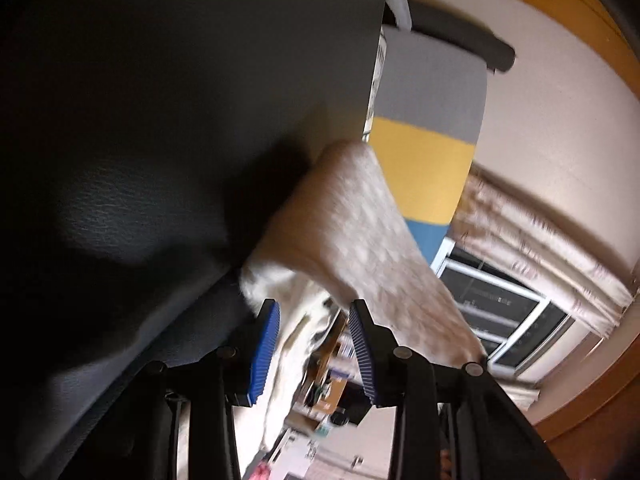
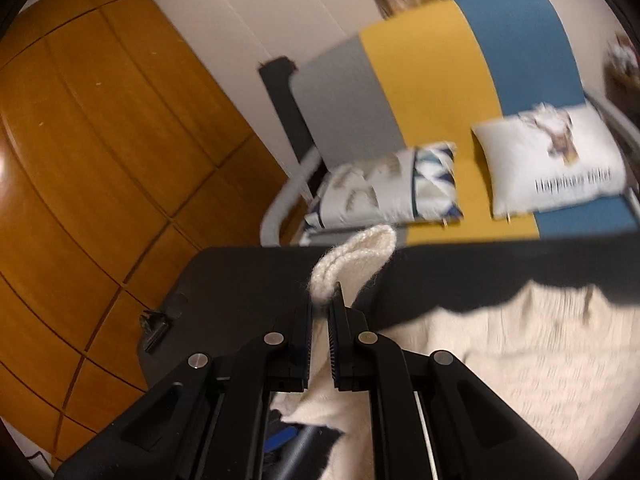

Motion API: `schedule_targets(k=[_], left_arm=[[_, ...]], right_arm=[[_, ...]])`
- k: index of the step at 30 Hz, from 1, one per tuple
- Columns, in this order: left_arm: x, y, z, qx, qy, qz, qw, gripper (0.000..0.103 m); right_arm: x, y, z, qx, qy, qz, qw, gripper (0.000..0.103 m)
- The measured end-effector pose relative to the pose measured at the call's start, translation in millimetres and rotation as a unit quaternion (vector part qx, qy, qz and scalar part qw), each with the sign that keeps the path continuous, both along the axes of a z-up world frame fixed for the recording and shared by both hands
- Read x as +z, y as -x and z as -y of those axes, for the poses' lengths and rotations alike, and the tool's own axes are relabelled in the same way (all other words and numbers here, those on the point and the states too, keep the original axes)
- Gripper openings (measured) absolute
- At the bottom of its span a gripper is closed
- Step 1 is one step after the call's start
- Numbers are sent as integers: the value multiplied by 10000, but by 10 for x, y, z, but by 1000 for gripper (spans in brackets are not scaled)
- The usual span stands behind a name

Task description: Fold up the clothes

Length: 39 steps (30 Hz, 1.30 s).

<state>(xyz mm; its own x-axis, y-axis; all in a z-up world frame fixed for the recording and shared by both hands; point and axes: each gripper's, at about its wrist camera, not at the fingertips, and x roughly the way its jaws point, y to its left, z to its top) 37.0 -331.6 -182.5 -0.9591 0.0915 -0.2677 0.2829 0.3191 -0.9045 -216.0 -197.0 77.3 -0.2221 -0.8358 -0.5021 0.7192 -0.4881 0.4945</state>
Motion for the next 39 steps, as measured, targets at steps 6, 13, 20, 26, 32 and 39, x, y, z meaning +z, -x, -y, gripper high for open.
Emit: schedule_targets(k=[6,13,20,26,32,39], left_arm=[[-43,241,-93,346,-183,2,9992,36],[-34,483,-259,245,-131,92,9996,36],[-74,527,-312,121,38,346,9993,36],[-67,561,-305,47,180,504,9986,36],[-83,492,-305,-103,393,675,9969,36],[85,557,-280,-283,886,836,9921,36]], right_arm=[[312,-13,-56,59,175,-225,9996,8],[387,24,-387,-93,271,-307,9991,8],[317,202,-878,-525,328,-209,9979,8],[254,353,-1120,-814,325,-144,9960,8],[155,439,-1256,-987,275,-87,9947,8],[-3,610,-1563,-1379,34,-63,9904,8]])
